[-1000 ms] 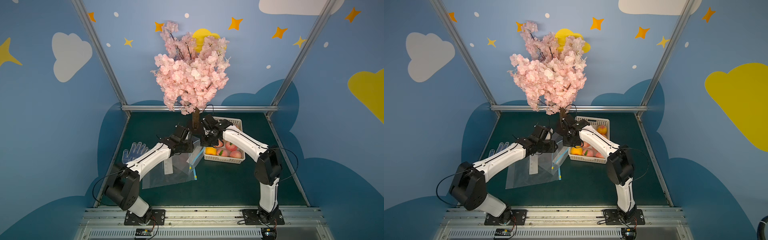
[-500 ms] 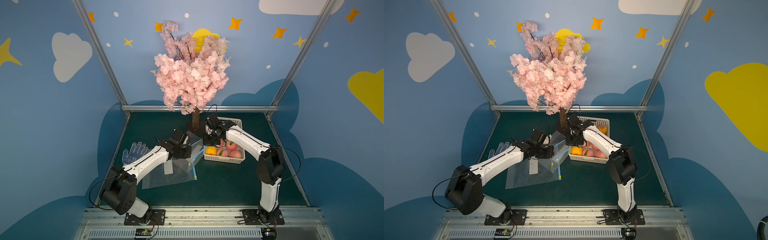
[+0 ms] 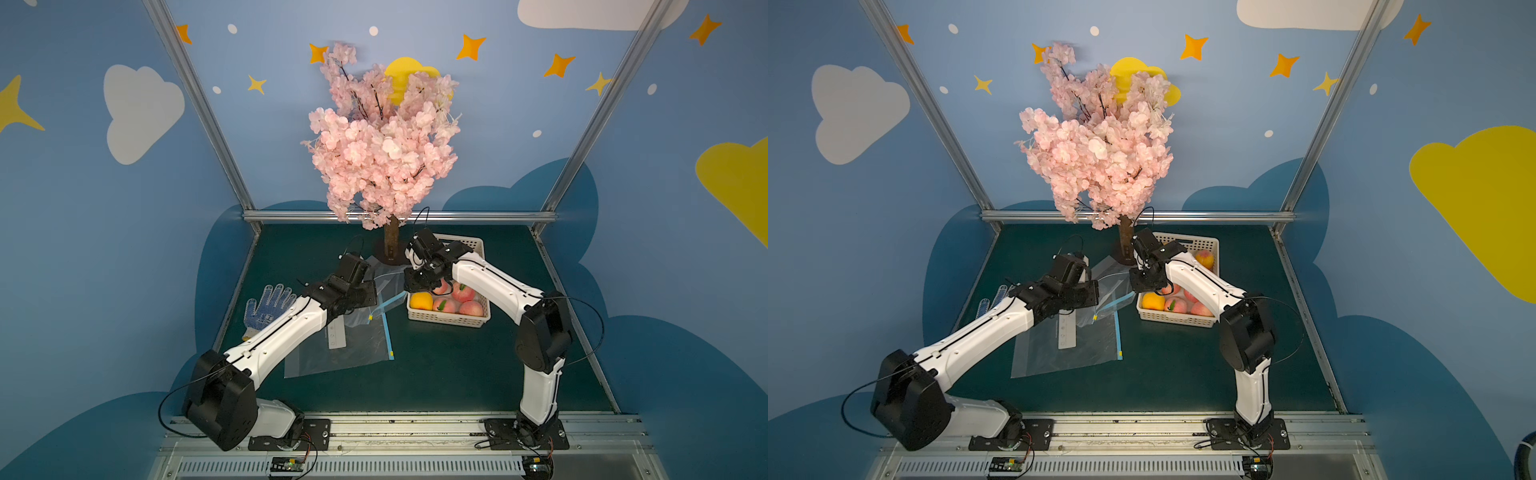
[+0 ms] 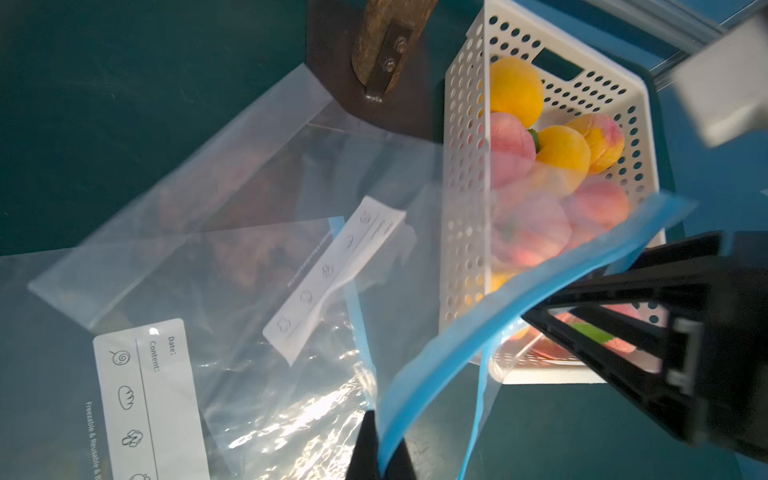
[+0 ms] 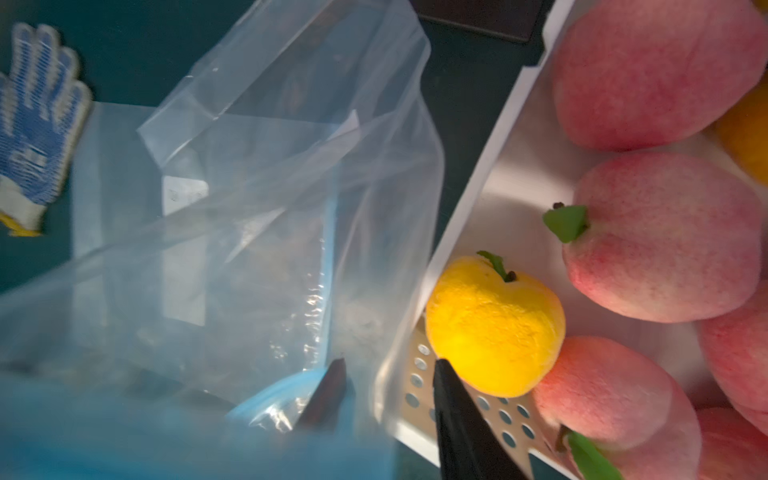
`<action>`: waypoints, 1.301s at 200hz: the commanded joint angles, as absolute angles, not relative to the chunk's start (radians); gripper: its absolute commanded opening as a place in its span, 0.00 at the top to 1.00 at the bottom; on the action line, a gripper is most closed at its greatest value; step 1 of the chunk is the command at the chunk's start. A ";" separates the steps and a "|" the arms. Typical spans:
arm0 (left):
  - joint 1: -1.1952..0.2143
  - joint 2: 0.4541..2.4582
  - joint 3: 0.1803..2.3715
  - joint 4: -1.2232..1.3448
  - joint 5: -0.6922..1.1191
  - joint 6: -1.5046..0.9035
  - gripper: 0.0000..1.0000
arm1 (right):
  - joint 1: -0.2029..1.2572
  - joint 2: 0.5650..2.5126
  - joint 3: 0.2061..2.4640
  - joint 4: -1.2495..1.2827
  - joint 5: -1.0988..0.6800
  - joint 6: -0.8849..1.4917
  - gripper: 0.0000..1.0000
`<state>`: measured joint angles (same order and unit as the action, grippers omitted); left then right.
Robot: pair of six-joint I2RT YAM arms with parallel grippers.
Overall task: Place the peach in a zip-top bag and seal the zipper
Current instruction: Pick up the peach from the basket.
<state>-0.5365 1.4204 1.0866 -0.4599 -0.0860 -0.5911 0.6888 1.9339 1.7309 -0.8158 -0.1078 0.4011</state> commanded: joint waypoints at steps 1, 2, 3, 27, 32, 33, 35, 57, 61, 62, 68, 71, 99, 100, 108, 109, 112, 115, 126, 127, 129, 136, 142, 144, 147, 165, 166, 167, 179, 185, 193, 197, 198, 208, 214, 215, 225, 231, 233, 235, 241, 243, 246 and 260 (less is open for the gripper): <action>-0.556 1.491 1.136 -0.483 -0.087 -0.569 0.97 | 0.670 1.870 1.746 -0.791 -0.206 0.424 0.48; -0.558 1.493 1.139 -0.484 -0.088 -0.568 0.97 | 0.669 1.868 1.745 -0.790 -0.208 0.425 0.47; -0.559 1.498 1.142 -0.485 -0.089 -0.568 0.97 | 0.668 1.865 1.744 -0.789 -0.210 0.427 0.46; -0.584 1.557 1.176 -0.497 -0.107 -0.559 0.97 | 0.640 1.801 1.675 -0.783 -0.190 0.445 0.30; -0.587 1.564 1.181 -0.495 -0.109 -0.560 0.97 | 0.634 1.786 1.652 -0.782 -0.172 0.448 0.27; -0.587 1.566 1.182 -0.494 -0.109 -0.560 0.97 | 0.632 1.782 1.650 -0.782 -0.167 0.448 0.27; -0.589 1.570 1.184 -0.494 -0.109 -0.561 0.97 | 0.629 1.777 1.641 -0.783 -0.160 0.450 0.26; -0.593 1.601 1.202 -0.489 -0.099 -0.565 0.97 | 0.580 1.721 1.530 -0.790 -0.079 0.465 0.20; -0.594 1.605 1.204 -0.487 -0.096 -0.566 0.97 | 0.575 1.716 1.517 -0.793 -0.068 0.468 0.20; -0.595 1.606 1.205 -0.488 -0.095 -0.565 0.97 | 0.571 1.713 1.510 -0.795 -0.060 0.468 0.20; -0.596 1.610 1.209 -0.486 -0.091 -0.565 0.97 | 0.562 1.709 1.490 -0.805 -0.024 0.469 0.19; -0.597 1.612 1.210 -0.485 -0.089 -0.566 0.97 | 0.558 1.708 1.481 -0.811 -0.002 0.472 0.19; -0.597 1.615 1.203 -0.471 -0.070 -0.569 0.97 | 0.540 1.750 1.459 -0.853 0.179 0.516 0.16; -0.598 1.615 1.203 -0.471 -0.069 -0.568 0.97 | 0.539 1.754 1.460 -0.854 0.182 0.514 0.16; -0.598 1.614 1.201 -0.467 -0.063 -0.569 0.97 | 0.535 1.784 1.483 -0.865 0.189 0.501 0.16; -0.597 1.613 1.200 -0.467 -0.062 -0.569 0.97 | 0.534 1.790 1.486 -0.867 0.189 0.500 0.15; -0.597 1.612 1.198 -0.467 -0.060 -0.569 0.97 | 0.533 1.803 1.500 -0.875 0.190 0.495 0.15; -0.597 1.612 1.198 -0.467 -0.059 -0.568 0.97 | 0.531 1.817 1.517 -0.886 0.189 0.493 0.15; -0.598 1.612 1.195 -0.466 -0.057 -0.566 0.97 | 0.528 1.876 1.587 -0.941 0.164 0.481 0.15; -0.598 1.611 1.195 -0.466 -0.057 -0.567 0.97 | 0.527 1.881 1.594 -0.944 0.160 0.477 0.15; -0.598 1.612 1.194 -0.466 -0.056 -0.567 0.97 | 0.526 1.892 1.607 -0.956 0.149 0.471 0.15; -0.597 1.610 1.191 -0.461 -0.054 -0.567 0.97 | 0.527 1.924 1.648 -0.979 0.132 0.466 0.15; -0.598 1.608 1.188 -0.460 -0.051 -0.566 0.97 | 0.526 1.948 1.669 -0.982 0.120 0.468 0.15; -0.598 1.608 1.187 -0.460 -0.051 -0.566 0.97 | 0.526 1.954 1.673 -0.981 0.117 0.469 0.15; -0.597 1.608 1.187 -0.459 -0.050 -0.566 0.97 | 0.526 1.964 1.681 -0.977 0.112 0.469 0.15; -0.598 1.604 1.180 -0.451 -0.046 -0.570 0.97 | 0.523 2.023 1.726 -0.947 0.087 0.466 0.15; -0.597 1.603 1.180 -0.451 -0.046 -0.571 0.97 | 0.522 2.026 1.730 -0.947 0.089 0.467 0.15; -0.597 1.603 1.179 -0.450 -0.045 -0.570 0.97 | 0.522 2.031 1.734 -0.948 0.090 0.468 0.15; -0.597 1.603 1.177 -0.449 -0.039 -0.571 0.97 | 0.518 2.078 1.784 -0.960 0.100 0.479 0.15; -0.597 1.602 1.177 -0.450 -0.036 -0.571 0.97 | 0.514 2.099 1.809 -0.972 0.116 0.493 0.15; -0.598 1.603 1.177 -0.451 -0.032 -0.570 0.97 | 0.511 2.121 1.828 -0.975 0.137 0.505 0.14; -0.596 1.602 1.177 -0.451 -0.030 -0.568 0.97 | 0.510 2.132 1.835 -0.975 0.142 0.509 0.14; -0.596 1.602 1.177 -0.452 -0.030 -0.568 0.97 | 0.509 2.135 1.837 -0.975 0.145 0.510 0.14; -0.598 1.601 1.177 -0.451 -0.025 -0.569 0.97 | 0.504 2.159 1.851 -0.974 0.149 0.515 0.14; -0.598 1.602 1.177 -0.451 -0.024 -0.568 0.97 | 0.502 2.172 1.860 -0.974 0.146 0.513 0.14; -0.597 1.602 1.177 -0.451 -0.023 -0.568 0.97 | 0.502 2.175 1.862 -0.974 0.146 0.513 0.14; -0.598 1.603 1.177 -0.451 -0.020 -0.568 0.97 | 0.502 2.197 1.877 -0.974 0.141 0.508 0.14; -0.597 1.604 1.177 -0.449 -0.019 -0.568 0.97 | 0.499 2.207 1.884 -0.975 0.140 0.507 0.16; -0.597 1.603 1.177 -0.450 -0.017 -0.568 0.97 | 0.499 2.210 1.885 -0.976 0.140 0.507 0.16; -0.597 1.604 1.177 -0.450 -0.017 -0.568 0.97 | 0.499 2.210 1.885 -0.975 0.138 0.506 0.17; -0.597 1.605 1.178 -0.448 -0.015 -0.570 0.97 | 0.497 2.211 1.885 -0.975 0.133 0.505 0.19; -0.597 1.605 1.177 -0.448 -0.014 -0.570 0.97 | 0.497 2.210 1.884 -0.975 0.131 0.505 0.20; -0.597 1.605 1.178 -0.448 -0.013 -0.570 0.97 | 0.496 2.209 1.882 -0.975 0.129 0.505 0.22; -0.597 1.605 1.177 -0.445 -0.011 -0.572 0.97 | 0.493 2.194 1.871 -0.970 0.126 0.501 0.34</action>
<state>-0.5961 1.6081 1.1820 -0.4549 -0.0277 -0.5735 0.4995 2.2086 1.8633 -0.9428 0.1234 0.4969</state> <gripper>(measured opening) 0.047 0.732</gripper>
